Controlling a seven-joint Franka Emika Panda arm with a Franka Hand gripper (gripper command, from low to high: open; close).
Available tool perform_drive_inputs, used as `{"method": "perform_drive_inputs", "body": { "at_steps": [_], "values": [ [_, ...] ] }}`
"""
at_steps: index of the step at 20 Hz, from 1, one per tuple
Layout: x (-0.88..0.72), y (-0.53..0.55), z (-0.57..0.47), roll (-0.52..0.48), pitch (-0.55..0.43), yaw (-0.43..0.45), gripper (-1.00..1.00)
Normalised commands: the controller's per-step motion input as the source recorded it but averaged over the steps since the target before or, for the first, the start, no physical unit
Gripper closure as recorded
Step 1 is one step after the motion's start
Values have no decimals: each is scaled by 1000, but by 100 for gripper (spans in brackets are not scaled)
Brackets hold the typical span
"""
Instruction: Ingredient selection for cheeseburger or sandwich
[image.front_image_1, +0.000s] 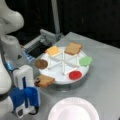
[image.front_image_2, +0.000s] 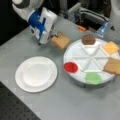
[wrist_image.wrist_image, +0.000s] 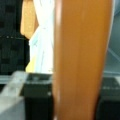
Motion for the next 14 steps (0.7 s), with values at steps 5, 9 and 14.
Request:
{"method": "perform_drive_inputs", "body": {
  "at_steps": [5,9,14],
  "values": [
    [519,-432,75,91,249,438,100],
    [717,-341,-12,15,221,400,100],
    [835,-295,-53,-108,204,303,100]
  ]
}}
